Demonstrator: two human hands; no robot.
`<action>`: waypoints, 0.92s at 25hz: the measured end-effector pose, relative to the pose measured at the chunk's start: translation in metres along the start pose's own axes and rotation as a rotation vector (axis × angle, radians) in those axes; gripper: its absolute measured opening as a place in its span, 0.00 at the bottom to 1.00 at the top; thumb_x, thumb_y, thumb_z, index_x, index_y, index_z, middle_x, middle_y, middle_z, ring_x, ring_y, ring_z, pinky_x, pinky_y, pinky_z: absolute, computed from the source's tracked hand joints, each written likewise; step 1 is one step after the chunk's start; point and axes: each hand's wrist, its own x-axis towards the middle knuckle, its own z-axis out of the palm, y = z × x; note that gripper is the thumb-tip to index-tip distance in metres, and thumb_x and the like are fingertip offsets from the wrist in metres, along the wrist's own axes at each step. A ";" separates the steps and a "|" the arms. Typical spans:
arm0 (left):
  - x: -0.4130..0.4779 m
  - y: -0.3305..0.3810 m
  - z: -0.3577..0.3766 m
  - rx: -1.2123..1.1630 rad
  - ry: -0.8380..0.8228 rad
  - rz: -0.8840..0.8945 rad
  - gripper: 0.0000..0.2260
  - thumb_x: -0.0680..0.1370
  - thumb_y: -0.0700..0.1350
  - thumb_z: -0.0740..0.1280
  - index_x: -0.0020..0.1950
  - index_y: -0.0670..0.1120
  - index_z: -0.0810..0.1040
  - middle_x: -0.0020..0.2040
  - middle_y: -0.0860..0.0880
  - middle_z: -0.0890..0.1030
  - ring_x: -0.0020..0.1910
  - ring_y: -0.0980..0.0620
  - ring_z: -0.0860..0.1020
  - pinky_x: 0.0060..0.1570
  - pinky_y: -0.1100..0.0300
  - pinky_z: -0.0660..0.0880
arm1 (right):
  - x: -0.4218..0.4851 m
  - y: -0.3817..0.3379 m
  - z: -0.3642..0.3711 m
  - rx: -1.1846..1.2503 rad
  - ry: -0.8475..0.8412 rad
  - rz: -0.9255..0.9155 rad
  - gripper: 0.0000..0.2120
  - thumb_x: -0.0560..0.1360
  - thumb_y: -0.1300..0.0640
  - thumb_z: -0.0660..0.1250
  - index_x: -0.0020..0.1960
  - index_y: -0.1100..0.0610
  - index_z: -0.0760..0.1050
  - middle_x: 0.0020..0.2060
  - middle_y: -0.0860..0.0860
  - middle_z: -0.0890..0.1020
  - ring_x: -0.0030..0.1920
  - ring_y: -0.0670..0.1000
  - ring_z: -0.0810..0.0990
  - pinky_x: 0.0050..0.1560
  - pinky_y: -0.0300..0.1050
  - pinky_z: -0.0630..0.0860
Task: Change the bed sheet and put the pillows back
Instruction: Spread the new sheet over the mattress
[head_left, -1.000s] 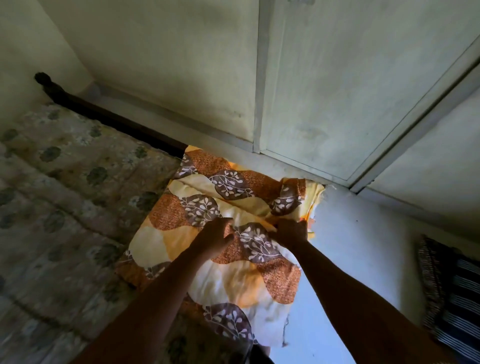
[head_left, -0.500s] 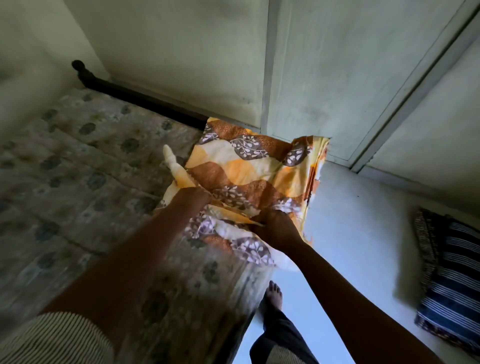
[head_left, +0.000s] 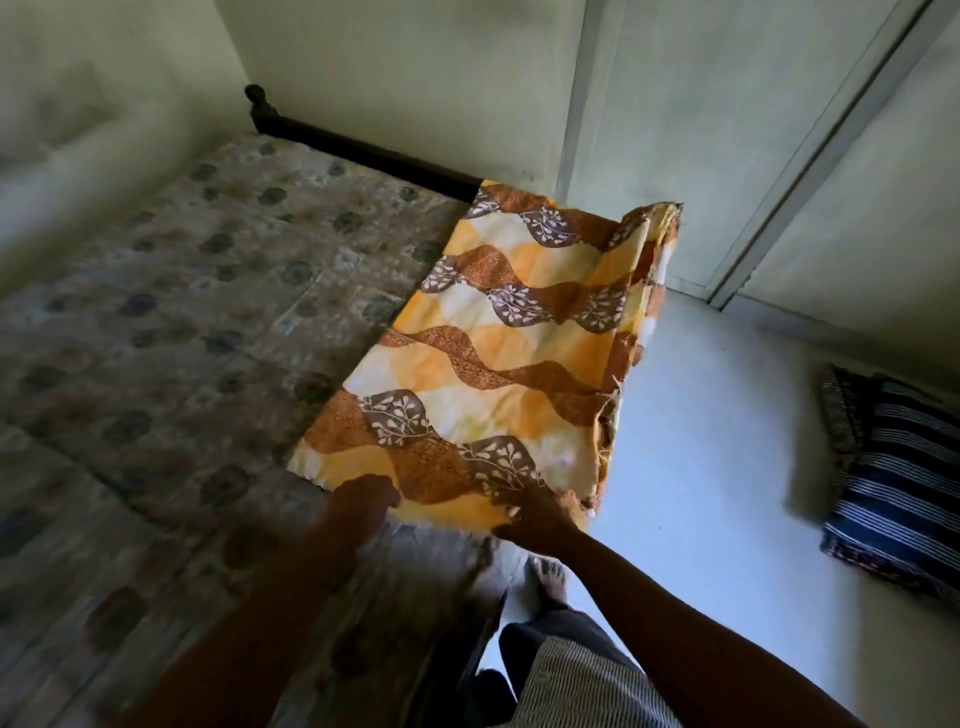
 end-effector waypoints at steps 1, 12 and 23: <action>-0.007 -0.007 0.017 -0.094 -0.004 0.041 0.12 0.68 0.47 0.61 0.49 0.49 0.77 0.42 0.45 0.83 0.45 0.49 0.81 0.37 0.62 0.78 | -0.007 0.006 0.007 0.001 -0.014 0.019 0.21 0.73 0.49 0.69 0.64 0.51 0.74 0.66 0.54 0.73 0.62 0.54 0.74 0.61 0.42 0.69; 0.089 0.016 -0.004 -0.031 -0.051 0.070 0.19 0.78 0.45 0.62 0.70 0.48 0.68 0.69 0.48 0.70 0.67 0.50 0.68 0.62 0.56 0.69 | 0.082 0.036 -0.077 0.123 0.249 0.072 0.16 0.76 0.56 0.65 0.63 0.56 0.75 0.61 0.55 0.77 0.56 0.53 0.78 0.55 0.38 0.69; 0.130 0.042 0.011 0.058 -0.038 0.095 0.37 0.75 0.40 0.67 0.77 0.51 0.49 0.77 0.46 0.53 0.75 0.45 0.56 0.69 0.46 0.62 | 0.144 0.046 -0.061 -0.145 0.119 0.039 0.19 0.77 0.43 0.60 0.65 0.48 0.72 0.56 0.55 0.81 0.56 0.57 0.79 0.55 0.49 0.75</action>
